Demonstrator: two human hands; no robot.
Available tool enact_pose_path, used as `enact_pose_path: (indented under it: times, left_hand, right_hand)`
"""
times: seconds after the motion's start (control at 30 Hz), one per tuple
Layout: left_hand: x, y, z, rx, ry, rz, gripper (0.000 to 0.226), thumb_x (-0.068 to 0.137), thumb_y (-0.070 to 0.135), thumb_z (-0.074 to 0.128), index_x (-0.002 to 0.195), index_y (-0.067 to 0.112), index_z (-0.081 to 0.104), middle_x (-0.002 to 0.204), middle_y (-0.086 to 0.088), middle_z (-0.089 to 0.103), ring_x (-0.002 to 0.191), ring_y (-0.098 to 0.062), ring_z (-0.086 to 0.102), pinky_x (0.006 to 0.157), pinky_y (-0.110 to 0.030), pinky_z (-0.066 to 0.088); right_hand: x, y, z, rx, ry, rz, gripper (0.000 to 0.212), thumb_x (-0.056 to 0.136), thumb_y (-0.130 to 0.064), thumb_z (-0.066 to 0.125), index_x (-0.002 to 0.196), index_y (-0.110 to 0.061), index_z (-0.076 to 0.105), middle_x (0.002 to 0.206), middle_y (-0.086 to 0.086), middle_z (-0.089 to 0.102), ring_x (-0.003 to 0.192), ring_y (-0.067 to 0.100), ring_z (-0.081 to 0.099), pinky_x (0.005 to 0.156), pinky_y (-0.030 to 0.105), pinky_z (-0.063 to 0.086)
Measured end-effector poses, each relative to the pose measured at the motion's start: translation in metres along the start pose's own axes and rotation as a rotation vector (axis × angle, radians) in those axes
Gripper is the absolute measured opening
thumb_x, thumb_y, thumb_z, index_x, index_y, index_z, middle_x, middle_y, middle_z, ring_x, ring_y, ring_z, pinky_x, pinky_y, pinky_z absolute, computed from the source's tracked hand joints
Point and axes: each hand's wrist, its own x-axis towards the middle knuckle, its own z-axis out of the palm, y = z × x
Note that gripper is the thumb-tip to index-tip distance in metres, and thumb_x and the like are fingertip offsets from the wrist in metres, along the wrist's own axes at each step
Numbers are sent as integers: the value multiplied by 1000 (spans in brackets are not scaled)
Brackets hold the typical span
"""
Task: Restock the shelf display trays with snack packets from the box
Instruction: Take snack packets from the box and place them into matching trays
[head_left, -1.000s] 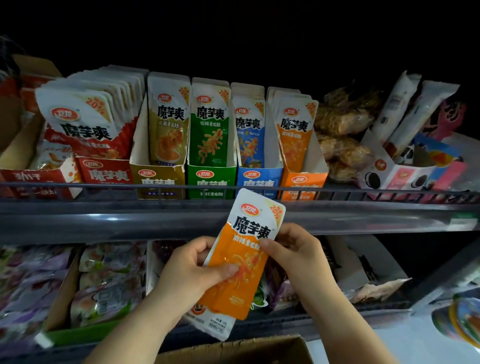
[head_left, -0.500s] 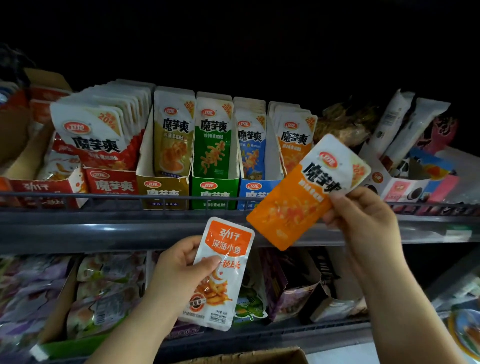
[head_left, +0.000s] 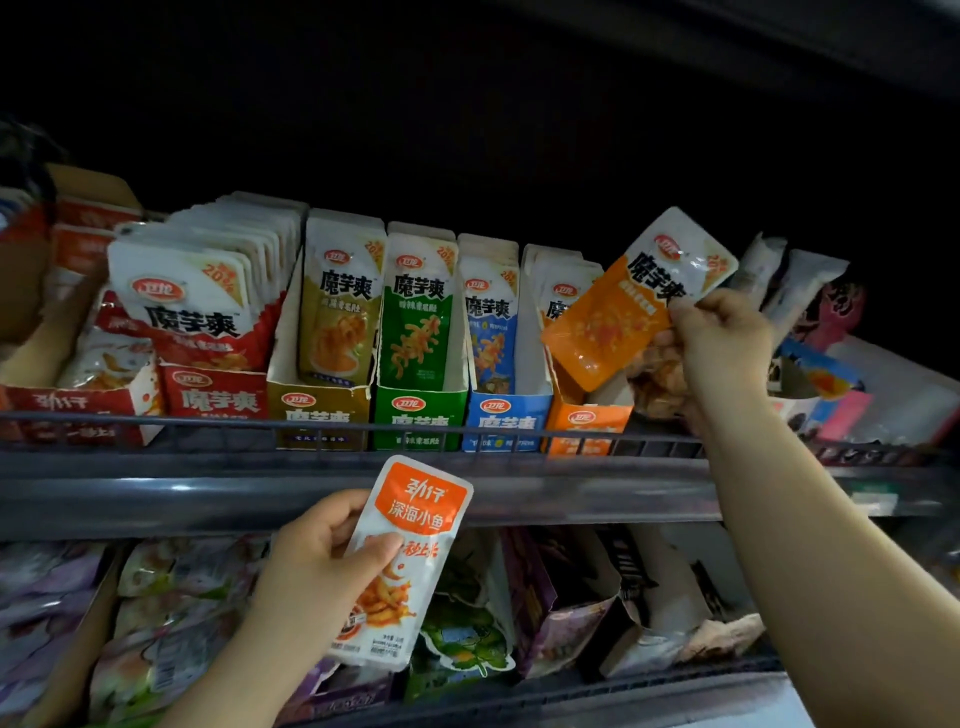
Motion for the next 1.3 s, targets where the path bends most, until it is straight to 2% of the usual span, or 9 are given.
enact_pose_path:
  times: [0.17,0.33,0.47,0.57,0.7,0.8,1.07,1.17,1.3]
  left_hand:
    - [2,-1,-3,13,2,11,21,78,3,64,80,23,60,71,3,71,71,-19,68,63,-34,53]
    - [3,-2,-1,48,-17,20,21,77,5,65,79,25,59,73,3,71,59,-7,67,51,-20,49]
    - [4,-4,1,71,-32,22,21,78,7,65,79,26,58,62,12,68,57,-2,66,46,-13,47]
    - [6,-5,1,82,-32,31,21,78,7,64,79,27,57,58,15,67,55,1,65,42,-12,45]
    - [7,-5,0,62,-38,21,20,79,7,64,81,25,57,61,20,67,56,1,65,42,-12,46]
    - [8,-4,-2,48,-31,20,19,79,6,63,80,24,57,60,21,67,55,2,65,40,-11,45]
    - [6,1,-20,22,25,36,20,79,3,63,80,23,60,66,17,70,57,-6,67,52,-23,48]
    - [3,4,-27,-22,67,45,22,79,2,63,79,24,60,63,14,70,56,-3,66,43,-16,47]
    - [-6,9,-39,-80,146,95,26,78,1,64,75,28,61,63,8,69,52,-2,65,43,-15,47]
  right_hand:
    - [5,1,-6,-58,55,-77,29,91,-10,52,66,-25,50,61,-2,53,47,-5,51,57,20,43]
    - [-2,8,8,-156,-186,39,8,90,-9,53,94,-11,60,83,1,61,75,17,58,61,23,47]
    - [1,16,18,-268,-280,17,25,90,-2,47,113,-2,57,96,8,61,85,16,56,70,24,47]
    - [8,23,20,-347,-319,8,34,89,4,41,119,-3,55,92,4,59,85,14,53,64,17,43]
    - [9,30,27,-512,-297,-84,36,90,-6,47,125,-13,50,115,8,59,112,25,53,85,33,46]
    - [7,34,33,-674,-305,-198,43,90,-8,48,132,-15,43,133,10,47,123,28,43,97,43,41]
    - [0,27,24,-574,-217,-137,44,87,-8,54,130,-9,44,136,12,42,123,28,42,98,37,38]
    - [-14,13,22,-512,-190,-210,39,89,-10,52,128,-10,47,130,9,48,119,24,46,93,32,39]
    - [-39,-17,33,-437,-220,-378,34,89,-8,52,123,-11,52,108,-8,48,84,4,48,75,19,38]
